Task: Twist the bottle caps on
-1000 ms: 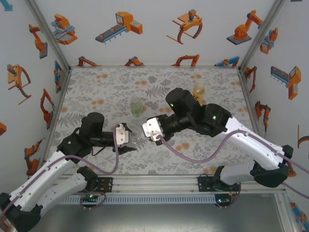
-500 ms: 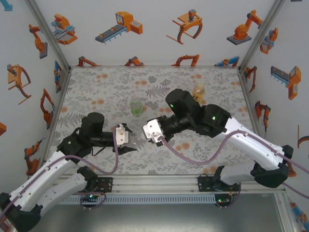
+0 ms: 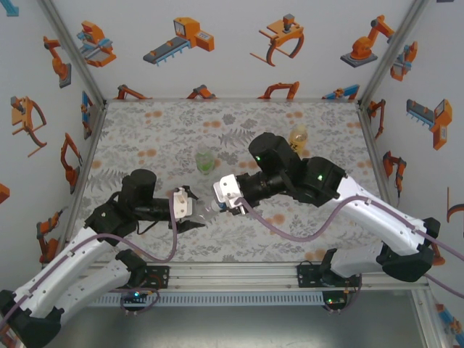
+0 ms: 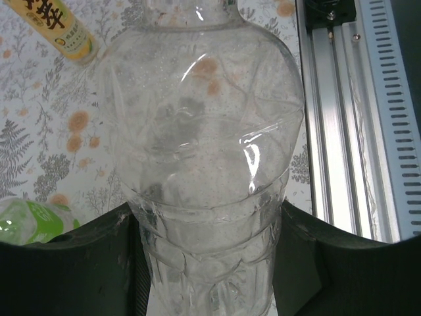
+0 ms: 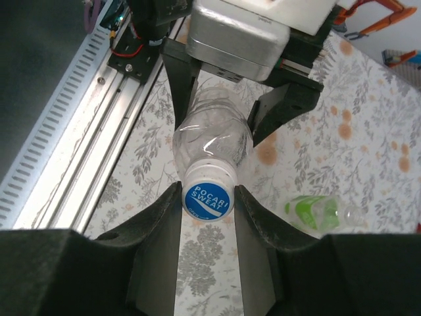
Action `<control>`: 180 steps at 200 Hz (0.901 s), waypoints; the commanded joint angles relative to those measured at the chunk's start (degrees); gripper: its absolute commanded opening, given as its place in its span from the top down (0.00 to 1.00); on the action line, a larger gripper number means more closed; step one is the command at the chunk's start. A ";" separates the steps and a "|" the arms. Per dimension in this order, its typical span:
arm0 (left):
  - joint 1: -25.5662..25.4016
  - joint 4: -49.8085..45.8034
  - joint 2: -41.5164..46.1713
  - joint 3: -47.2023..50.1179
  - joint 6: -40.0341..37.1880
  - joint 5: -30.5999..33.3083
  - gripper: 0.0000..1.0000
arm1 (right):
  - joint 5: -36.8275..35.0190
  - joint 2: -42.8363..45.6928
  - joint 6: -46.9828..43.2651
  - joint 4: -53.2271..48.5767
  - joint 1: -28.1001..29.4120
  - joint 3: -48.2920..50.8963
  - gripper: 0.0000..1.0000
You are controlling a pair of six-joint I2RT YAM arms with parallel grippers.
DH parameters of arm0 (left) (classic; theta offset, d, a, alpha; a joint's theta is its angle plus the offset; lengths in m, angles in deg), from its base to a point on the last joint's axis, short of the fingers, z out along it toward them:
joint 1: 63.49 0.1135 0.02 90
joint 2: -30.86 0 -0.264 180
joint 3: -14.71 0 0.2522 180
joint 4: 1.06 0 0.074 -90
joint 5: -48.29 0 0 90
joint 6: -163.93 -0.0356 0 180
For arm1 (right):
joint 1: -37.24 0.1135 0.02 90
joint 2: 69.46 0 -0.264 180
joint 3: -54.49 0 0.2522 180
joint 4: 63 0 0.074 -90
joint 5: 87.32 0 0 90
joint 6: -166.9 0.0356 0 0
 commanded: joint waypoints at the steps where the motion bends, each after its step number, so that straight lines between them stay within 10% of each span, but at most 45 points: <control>1: -0.19 1.39 1.30 -1.69 -0.59 1.73 1.00 | -1.05 1.08 15.34 6.31 0.14 3.94 0.90; 93: -0.20 3.98 4.38 -0.28 0.74 11.41 1.00 | -20.30 2.30 82.02 21.07 0.29 13.00 1.00; 180: -0.17 4.03 4.29 -0.37 0.89 12.30 1.00 | -29.66 4.67 97.22 19.58 0.73 14.60 0.90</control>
